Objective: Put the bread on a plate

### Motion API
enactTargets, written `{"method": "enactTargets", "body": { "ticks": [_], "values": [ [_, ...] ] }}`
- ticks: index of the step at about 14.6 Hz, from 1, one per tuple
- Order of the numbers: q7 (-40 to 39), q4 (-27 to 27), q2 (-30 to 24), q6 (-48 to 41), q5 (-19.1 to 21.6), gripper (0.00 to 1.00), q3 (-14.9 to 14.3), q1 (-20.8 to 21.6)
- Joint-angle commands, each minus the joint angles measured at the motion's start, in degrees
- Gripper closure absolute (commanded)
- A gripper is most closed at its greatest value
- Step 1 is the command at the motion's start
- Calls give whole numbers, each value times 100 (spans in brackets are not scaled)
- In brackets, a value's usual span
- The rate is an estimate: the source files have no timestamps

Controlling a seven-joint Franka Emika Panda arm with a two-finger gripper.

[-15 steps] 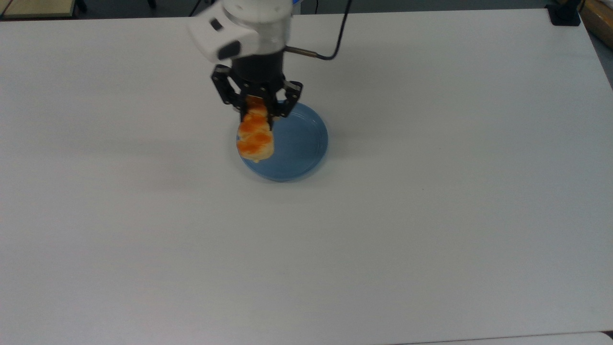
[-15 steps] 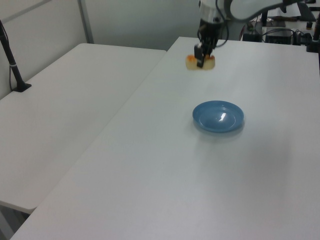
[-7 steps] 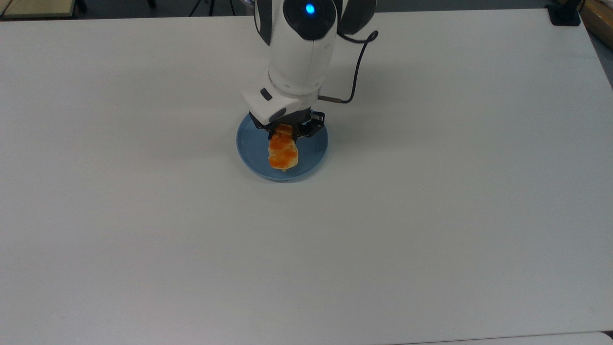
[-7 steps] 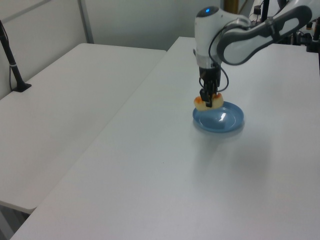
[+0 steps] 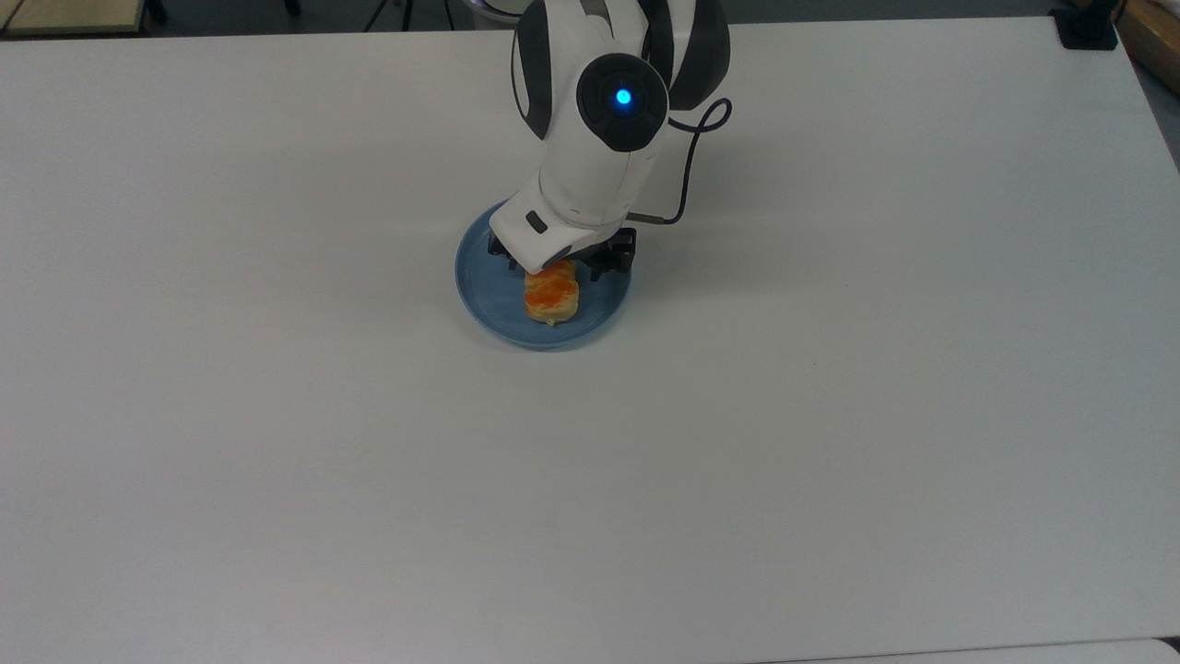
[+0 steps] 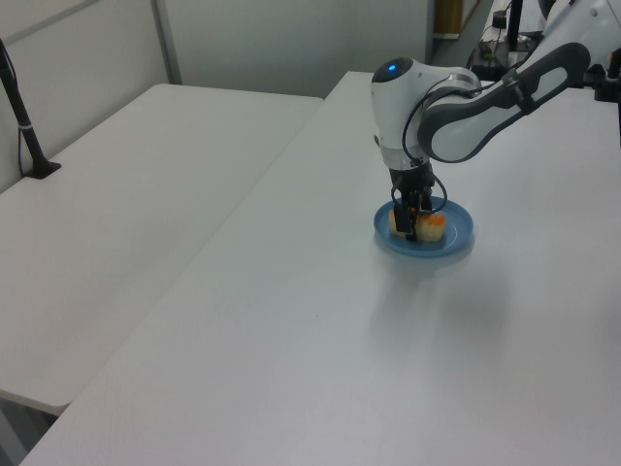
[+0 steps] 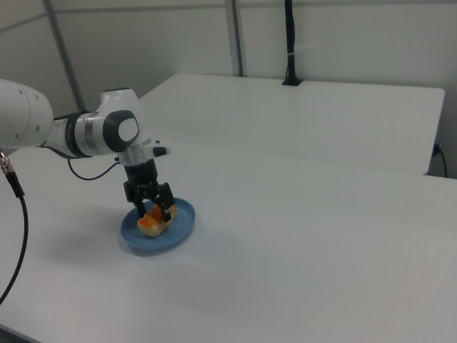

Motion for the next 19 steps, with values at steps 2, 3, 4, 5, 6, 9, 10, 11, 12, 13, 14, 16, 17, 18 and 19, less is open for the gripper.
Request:
{"method": "enactTargets", "body": {
  "ticks": [2, 3, 4, 5, 6, 9, 10, 11, 12, 13, 14, 16, 17, 18, 19],
  "values": [
    [-12, 79, -610, -191, -17, 0, 9, -93],
    [-12, 158, -769, -349, -8, 0, 18, -163],
    [-20, 211, -936, -507, 18, 0, 70, -242],
    [-47, 307, -1111, -648, 70, 0, 140, -347],
    [-64, 335, -1270, -797, 158, 0, 193, -461],
    [-432, 361, -1814, -1254, 247, 0, 211, -585],
    [-677, 396, -2025, -1595, 377, 0, 211, -655],
    [-793, 475, -2131, -1755, 526, 0, 202, -708],
    [-837, 562, -2167, -1922, 597, 0, 202, -752],
    [-847, 720, -2168, -2150, 616, 0, 202, -761],
    [-847, 739, -2159, -2222, 624, 0, 202, -752],
    [-856, 722, -2107, -2205, 625, 0, 202, -761],
    [-856, 722, -2098, -2188, 633, 0, 202, -761],
    [-856, 722, -2106, -2170, 659, 0, 194, -770],
    [-864, 722, -2098, -2161, 686, 0, 185, -796]
  ]
}}
